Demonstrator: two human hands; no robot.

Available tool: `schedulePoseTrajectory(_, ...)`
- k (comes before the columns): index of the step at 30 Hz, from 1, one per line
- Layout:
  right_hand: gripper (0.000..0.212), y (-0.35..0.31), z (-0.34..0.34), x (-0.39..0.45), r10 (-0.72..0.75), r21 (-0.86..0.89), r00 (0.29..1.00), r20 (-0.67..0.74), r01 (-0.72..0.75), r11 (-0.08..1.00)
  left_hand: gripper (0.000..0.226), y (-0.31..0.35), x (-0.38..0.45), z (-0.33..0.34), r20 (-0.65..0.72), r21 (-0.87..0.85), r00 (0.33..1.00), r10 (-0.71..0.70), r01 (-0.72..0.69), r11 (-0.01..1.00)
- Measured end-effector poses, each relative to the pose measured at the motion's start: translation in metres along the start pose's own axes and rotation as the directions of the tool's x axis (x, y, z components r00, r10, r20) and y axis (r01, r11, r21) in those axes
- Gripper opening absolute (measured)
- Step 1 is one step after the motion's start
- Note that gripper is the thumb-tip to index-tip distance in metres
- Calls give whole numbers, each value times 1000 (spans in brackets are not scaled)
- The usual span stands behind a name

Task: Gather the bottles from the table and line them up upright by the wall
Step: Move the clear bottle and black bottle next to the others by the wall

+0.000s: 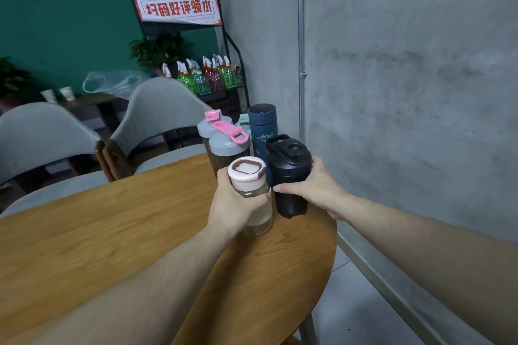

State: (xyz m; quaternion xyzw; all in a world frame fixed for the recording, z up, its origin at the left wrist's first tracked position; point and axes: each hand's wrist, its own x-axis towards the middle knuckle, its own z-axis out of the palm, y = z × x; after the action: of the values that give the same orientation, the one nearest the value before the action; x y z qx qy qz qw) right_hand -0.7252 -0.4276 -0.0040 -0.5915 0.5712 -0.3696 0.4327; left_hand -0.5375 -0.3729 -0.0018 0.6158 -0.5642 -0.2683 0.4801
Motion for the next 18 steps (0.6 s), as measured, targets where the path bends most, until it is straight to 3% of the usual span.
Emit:
schedulePoseTrajectory(6,122,-7,-11,-22,54,-58,999,-3,-54,997,90,5,-1,-2,63,-21,994,-84,85,996)
schedulePoseTrajectory(11,110,-20,-21,-52,73,-141,997,-22,-75,987,115,18,-11,-21,105,51,981,-161,157,986)
schedulePoseTrajectory(18,82,-62,-17,-97,-33,-197,999,-43,24,980,87,38,-31,-87,37,84,984,-175,172,982)
